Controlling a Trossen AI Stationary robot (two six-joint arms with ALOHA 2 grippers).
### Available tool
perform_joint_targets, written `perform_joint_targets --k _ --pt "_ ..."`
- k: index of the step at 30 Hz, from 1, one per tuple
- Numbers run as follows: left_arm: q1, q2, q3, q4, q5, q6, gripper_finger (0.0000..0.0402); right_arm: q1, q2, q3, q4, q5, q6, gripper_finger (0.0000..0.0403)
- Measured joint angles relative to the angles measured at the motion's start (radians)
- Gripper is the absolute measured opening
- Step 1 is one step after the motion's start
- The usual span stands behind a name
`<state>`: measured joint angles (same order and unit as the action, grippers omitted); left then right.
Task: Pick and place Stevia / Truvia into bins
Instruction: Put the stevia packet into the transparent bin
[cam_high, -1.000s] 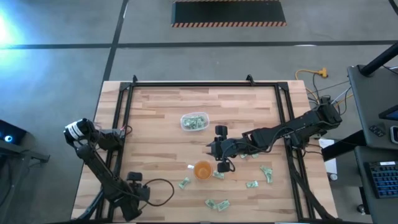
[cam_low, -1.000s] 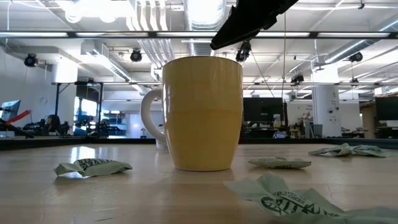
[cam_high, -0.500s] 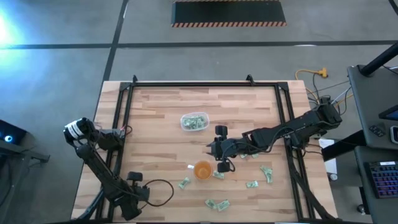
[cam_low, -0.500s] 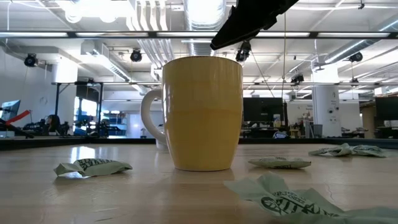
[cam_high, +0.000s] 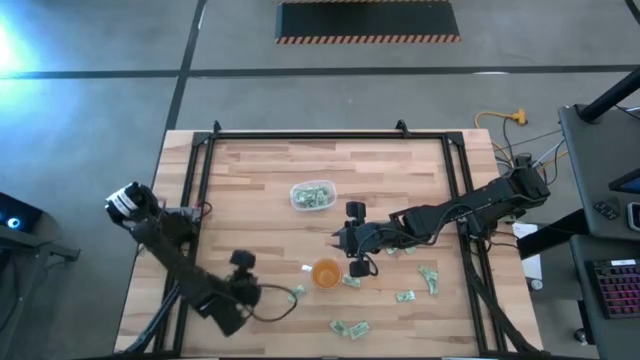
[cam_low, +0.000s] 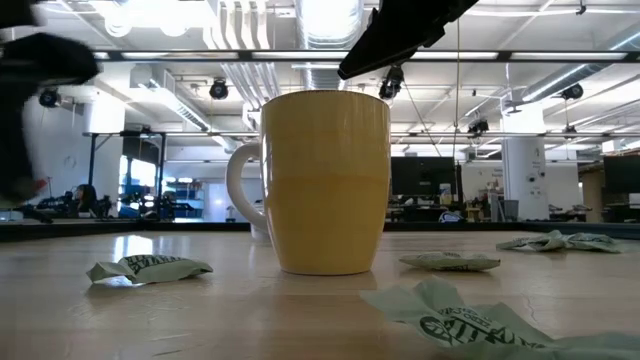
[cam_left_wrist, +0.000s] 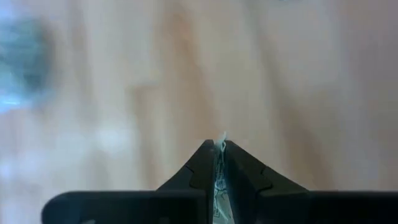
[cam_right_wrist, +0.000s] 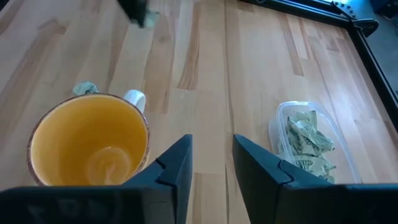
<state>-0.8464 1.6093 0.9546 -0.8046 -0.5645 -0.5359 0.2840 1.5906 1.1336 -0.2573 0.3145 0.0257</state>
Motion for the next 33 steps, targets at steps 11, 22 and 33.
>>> perform_joint_targets --k 11,22,33 --pt "0.366 -0.217 -0.021 0.062 -0.236 0.287 0.0013 0.0 0.0 0.001 -0.01 0.0 0.0 0.0098" --pt "0.791 -0.395 -0.189 0.695 0.162 0.73 0.0013 0.0 0.0 0.001 -0.033 0.0 0.023 0.0091" --pt "1.049 -0.241 -0.251 0.921 0.381 0.812 0.0013 0.0 0.0 0.002 -0.048 0.0 0.023 0.0089"
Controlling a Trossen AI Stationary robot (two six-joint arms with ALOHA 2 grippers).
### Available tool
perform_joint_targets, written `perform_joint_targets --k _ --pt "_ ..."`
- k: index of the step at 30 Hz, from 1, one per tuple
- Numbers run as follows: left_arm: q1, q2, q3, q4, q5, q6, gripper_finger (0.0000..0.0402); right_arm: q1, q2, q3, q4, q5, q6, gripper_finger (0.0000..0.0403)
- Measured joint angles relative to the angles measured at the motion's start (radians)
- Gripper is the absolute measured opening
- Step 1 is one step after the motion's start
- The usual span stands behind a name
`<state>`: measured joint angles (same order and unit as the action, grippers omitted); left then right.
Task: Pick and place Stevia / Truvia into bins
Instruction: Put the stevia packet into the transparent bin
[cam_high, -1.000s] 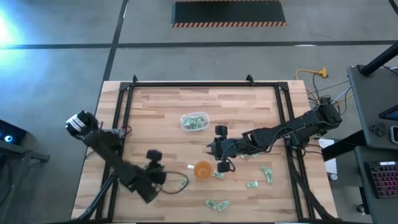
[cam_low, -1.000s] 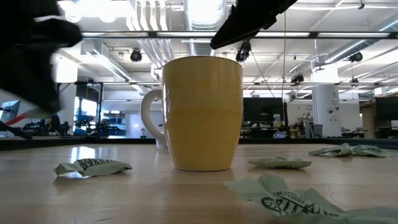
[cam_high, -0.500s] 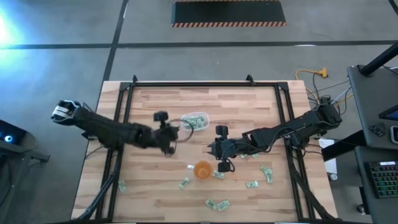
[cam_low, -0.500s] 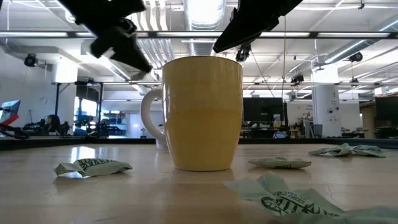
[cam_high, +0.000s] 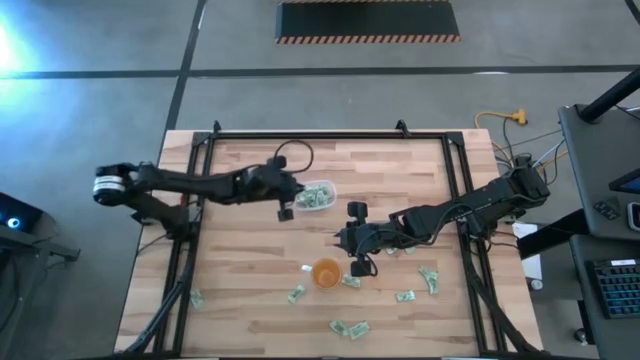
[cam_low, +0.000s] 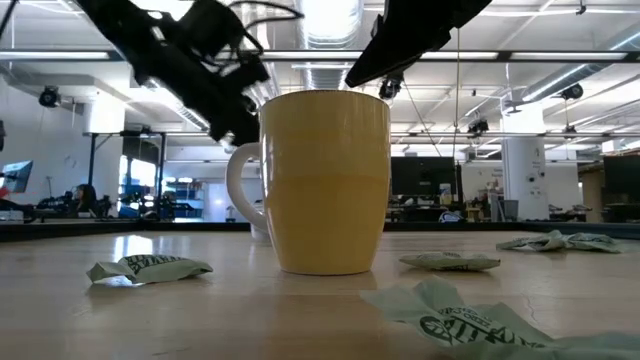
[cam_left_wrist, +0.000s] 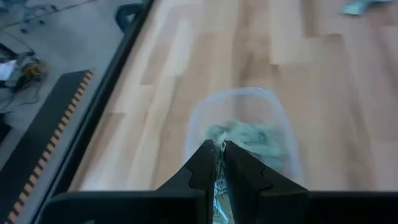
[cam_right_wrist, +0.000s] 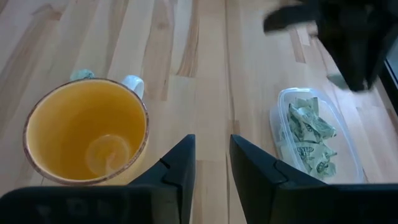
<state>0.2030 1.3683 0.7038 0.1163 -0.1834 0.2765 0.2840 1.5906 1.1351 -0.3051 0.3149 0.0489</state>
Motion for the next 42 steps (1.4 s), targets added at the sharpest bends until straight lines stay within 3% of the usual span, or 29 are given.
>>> perform_joint_targets --k 9,17,24,30,35,42 --pt "0.066 0.173 0.035 0.043 0.06 0.003 0.0013 0.0 0.0 0.0 -0.006 0.0 0.002 0.0077" --pt "0.072 0.2 0.045 0.041 0.061 0.002 0.0016 0.0 0.0 -0.001 -0.006 0.0 0.002 0.0079" --pt "0.072 0.196 0.044 0.041 0.06 0.002 0.0076 0.0 0.0 -0.003 -0.006 0.0 0.003 0.0084" --pt "0.072 0.165 0.043 0.021 0.06 -0.008 0.0127 0.0 0.0 -0.014 -0.063 0.0 0.034 0.0076" --pt "0.071 0.11 0.042 -0.035 0.06 -0.009 0.0143 -0.001 0.0 -0.032 -0.161 0.005 0.128 0.0073" --pt "0.054 -0.038 0.042 -0.199 0.069 -0.064 0.0144 -0.001 0.001 -0.052 -0.389 0.081 0.413 0.0073"
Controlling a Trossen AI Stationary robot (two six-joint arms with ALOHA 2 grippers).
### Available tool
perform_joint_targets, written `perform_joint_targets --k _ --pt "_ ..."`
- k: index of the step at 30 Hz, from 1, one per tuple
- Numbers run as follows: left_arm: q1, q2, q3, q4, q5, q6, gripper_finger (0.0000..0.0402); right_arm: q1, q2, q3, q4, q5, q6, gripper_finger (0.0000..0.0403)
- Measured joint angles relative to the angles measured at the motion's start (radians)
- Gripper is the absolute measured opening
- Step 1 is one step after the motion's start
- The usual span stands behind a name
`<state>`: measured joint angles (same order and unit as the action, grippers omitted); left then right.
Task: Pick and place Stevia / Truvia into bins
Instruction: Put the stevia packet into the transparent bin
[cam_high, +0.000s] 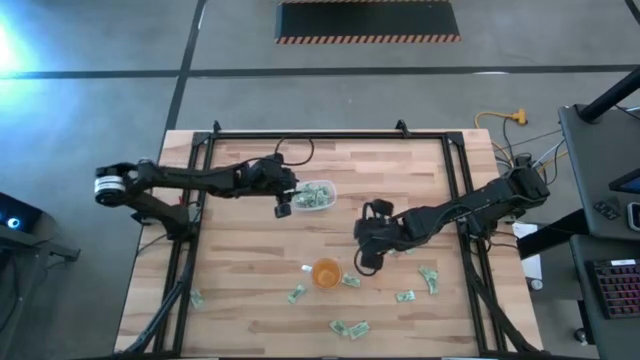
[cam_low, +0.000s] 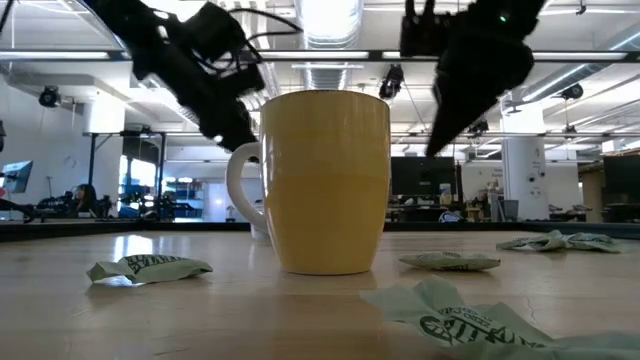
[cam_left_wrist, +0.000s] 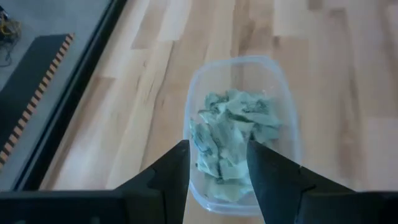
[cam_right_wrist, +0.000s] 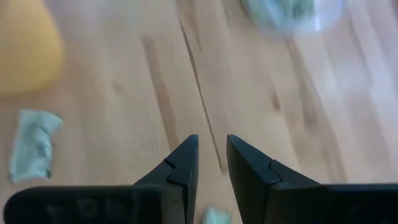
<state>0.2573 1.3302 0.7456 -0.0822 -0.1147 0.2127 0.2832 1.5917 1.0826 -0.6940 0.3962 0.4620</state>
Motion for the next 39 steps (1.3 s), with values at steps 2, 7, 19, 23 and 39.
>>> perform_joint_targets --k 2,7,19,23,39 --pt "-0.016 -0.056 0.0 -0.051 0.014 -0.035 0.0144 0.0 0.0 -0.018 -0.042 0.0 0.078 0.0071" --pt "-0.087 -0.178 -0.045 -0.123 0.057 -0.138 0.0144 0.0 0.0 -0.084 -0.052 -0.001 0.196 0.0068" --pt "-0.317 -0.353 -0.184 -0.109 0.06 -0.291 0.0144 0.0 0.0 -0.216 -0.03 -0.062 0.441 0.0068" --pt "-0.355 -0.362 -0.185 -0.103 0.058 -0.311 0.0144 0.0 0.0 -0.26 0.069 -0.065 0.403 0.0072" --pt "-0.369 -0.363 -0.185 -0.066 0.057 -0.311 0.0144 0.0 0.0 -0.309 0.097 -0.092 0.434 0.0138"
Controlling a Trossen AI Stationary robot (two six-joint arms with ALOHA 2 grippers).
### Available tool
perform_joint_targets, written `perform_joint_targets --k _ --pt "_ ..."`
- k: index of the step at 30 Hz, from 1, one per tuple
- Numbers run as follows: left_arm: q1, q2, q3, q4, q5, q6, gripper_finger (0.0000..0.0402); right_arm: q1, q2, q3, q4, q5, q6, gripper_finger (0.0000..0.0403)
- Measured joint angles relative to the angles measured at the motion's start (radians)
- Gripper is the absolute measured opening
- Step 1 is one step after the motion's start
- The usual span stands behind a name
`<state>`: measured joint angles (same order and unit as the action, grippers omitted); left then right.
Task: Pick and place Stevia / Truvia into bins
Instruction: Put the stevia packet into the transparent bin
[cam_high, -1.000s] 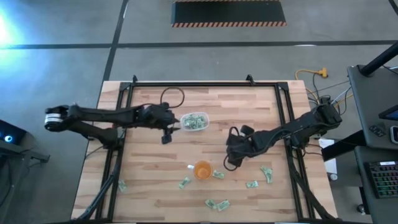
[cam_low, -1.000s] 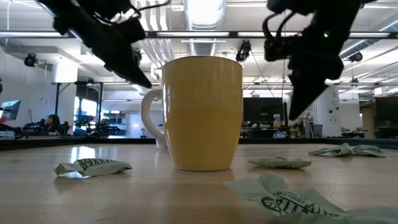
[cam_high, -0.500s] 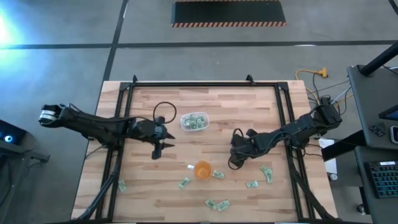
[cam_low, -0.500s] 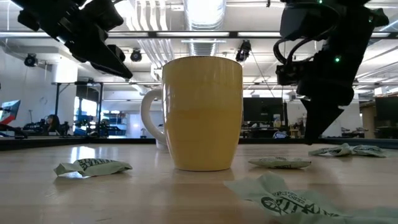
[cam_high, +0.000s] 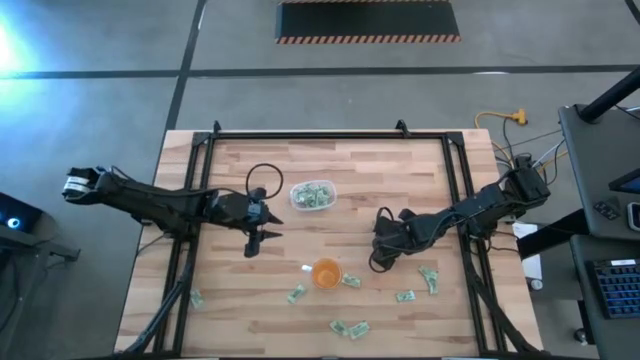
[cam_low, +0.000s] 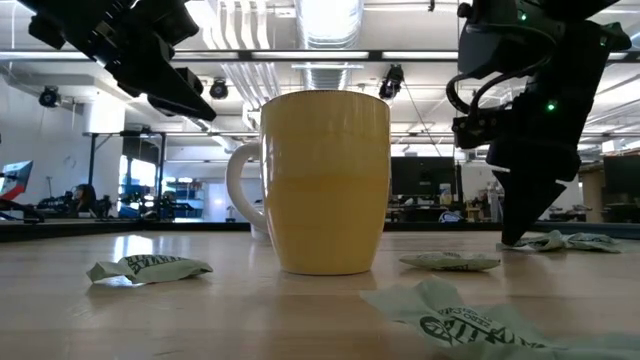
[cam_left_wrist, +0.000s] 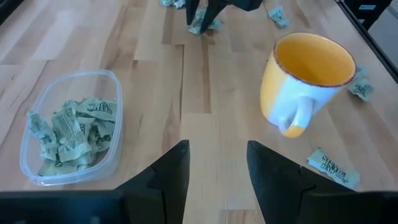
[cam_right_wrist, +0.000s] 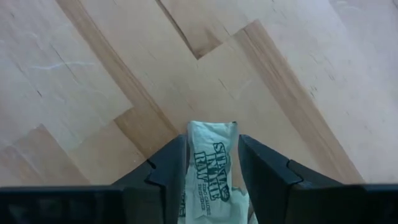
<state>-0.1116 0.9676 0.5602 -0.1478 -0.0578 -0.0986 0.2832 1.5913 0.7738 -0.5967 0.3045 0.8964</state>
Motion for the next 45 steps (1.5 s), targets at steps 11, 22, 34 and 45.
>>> perform_joint_targets --k 11,22,34,45 --pt "0.0 0.0 0.0 0.0 0.0 0.0 0.0144 0.0 0.0 0.0 0.001 -0.022 -0.022 0.0038" --pt "0.0 0.0 0.0 0.0 0.0 0.001 0.0144 0.0 0.0 0.037 0.005 0.057 -0.182 0.0009" --pt "0.0 0.0 0.0 0.0 -0.001 0.009 0.0144 -0.019 -0.001 0.167 0.146 0.529 -0.519 0.0009" --pt "0.0 0.0 0.0 -0.001 -0.002 0.01 0.0144 -0.241 0.038 0.17 0.802 0.233 -0.974 0.0009"
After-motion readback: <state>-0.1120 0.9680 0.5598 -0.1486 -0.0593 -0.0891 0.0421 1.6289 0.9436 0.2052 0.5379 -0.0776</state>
